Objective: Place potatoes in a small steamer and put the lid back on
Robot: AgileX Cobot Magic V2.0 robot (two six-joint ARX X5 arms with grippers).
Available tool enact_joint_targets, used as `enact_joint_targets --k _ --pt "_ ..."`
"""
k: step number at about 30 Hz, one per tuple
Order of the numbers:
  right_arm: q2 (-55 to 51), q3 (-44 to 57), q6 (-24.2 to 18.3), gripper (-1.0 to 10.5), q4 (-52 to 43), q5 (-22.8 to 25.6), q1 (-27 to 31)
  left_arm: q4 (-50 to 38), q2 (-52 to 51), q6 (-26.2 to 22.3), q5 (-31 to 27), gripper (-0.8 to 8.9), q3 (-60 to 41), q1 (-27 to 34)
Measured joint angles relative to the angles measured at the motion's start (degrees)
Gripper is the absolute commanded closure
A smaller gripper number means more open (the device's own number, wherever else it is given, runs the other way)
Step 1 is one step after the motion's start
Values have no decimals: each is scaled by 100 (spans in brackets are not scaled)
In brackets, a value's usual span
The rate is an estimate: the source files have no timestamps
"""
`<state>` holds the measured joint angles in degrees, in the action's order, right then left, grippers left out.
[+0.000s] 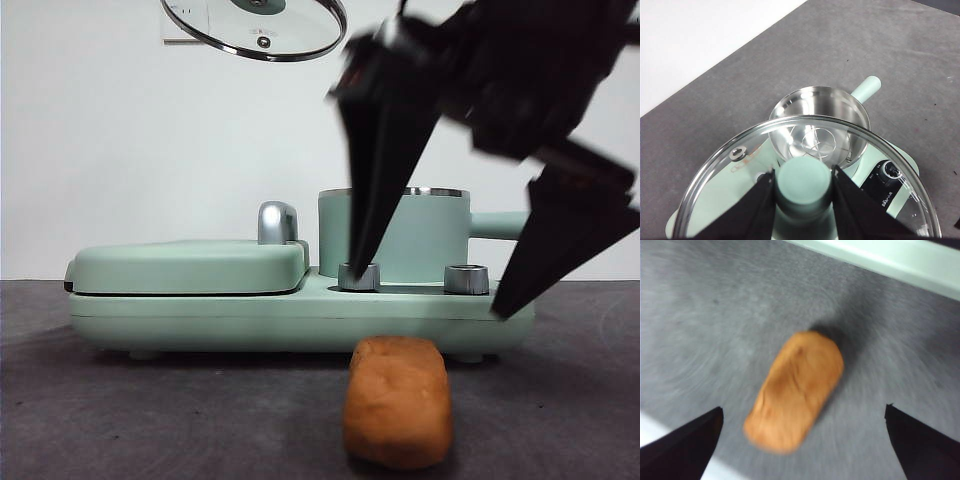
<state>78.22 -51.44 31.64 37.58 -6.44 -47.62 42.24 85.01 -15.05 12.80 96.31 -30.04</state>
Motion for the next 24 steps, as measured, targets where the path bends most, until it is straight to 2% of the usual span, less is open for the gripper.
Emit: enact_joint_targets --k 2,5,9,11,15,20,24 --pt "317 0 20 440 -243 17 -48 0 -2 0 -2 808 0 0" --pt "754 0 35 555 -367 20 -66 0 -2 0 -2 808 0 0" --pt "1058 -11 37 826 -481 -238 -70 0 0 0 -2 808 0 0" --pt "1058 -37 28 901 -450 -295 -72 0 -2 0 -2 808 0 0" --pt "1086 -612 -199 901 343 -562 177 4 -2 0 2 808 0 20" --pt "1102 -2551 -953 901 1661 -575 1027 11 -2 0 0 808 0 83" --pt "1652 -4341 -1652 901 2116 -573 1797 17 -2 0 0 808 0 83"
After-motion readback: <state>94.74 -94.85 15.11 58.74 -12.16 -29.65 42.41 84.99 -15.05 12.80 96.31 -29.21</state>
